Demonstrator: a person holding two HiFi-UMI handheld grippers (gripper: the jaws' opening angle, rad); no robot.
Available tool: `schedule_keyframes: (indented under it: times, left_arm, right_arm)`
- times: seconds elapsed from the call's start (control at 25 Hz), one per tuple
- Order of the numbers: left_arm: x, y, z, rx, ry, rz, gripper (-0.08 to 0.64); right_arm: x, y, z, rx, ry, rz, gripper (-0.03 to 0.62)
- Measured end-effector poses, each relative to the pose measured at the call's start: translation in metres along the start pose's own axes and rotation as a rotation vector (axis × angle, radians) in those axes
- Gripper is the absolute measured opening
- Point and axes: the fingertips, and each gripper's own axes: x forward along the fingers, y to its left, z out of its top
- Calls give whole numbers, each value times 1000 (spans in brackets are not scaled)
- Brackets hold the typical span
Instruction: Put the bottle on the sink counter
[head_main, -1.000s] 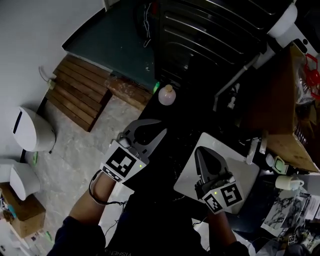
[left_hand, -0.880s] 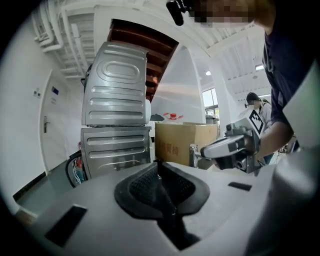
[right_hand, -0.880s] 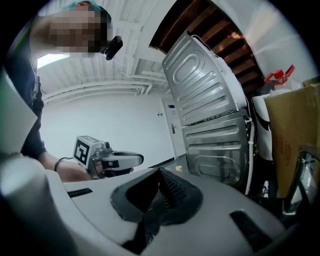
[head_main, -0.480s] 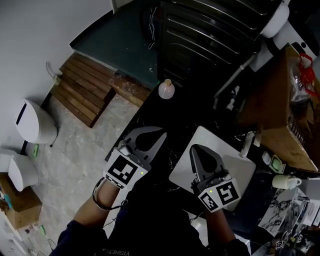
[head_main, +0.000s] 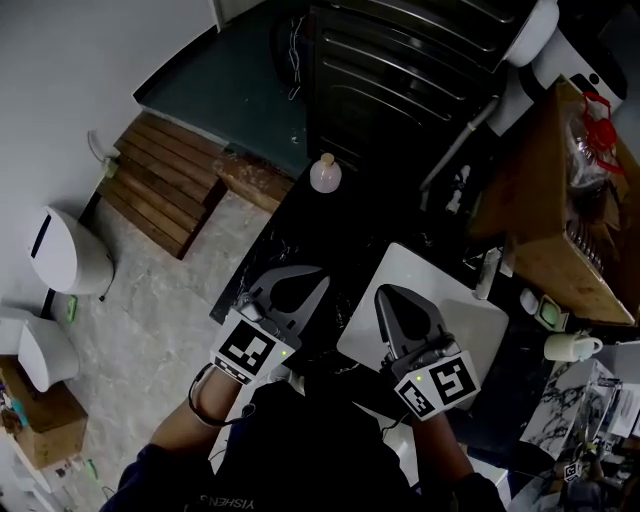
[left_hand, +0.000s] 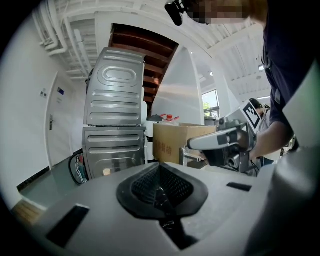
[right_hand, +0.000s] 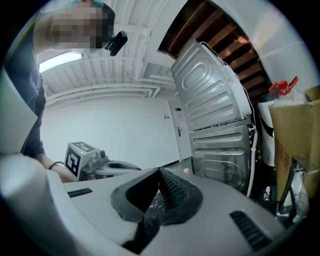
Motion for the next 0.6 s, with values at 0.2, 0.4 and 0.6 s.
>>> schedule_keyframes:
  times: [0.2, 0.4, 0.6]
  left_arm:
    - [-7, -7, -6, 40, 0, -42, 6]
    - [-27, -13, -4, 31, -12, -95, 6]
    - [-54, -17, -2, 53, -25, -139, 6]
  right_arm:
    - [-7, 10, -1, -10, -1, -49, 25]
    - [-13, 33, -5, -9, -4, -96, 25]
    - [-17, 63, -7, -14, -15, -148, 25]
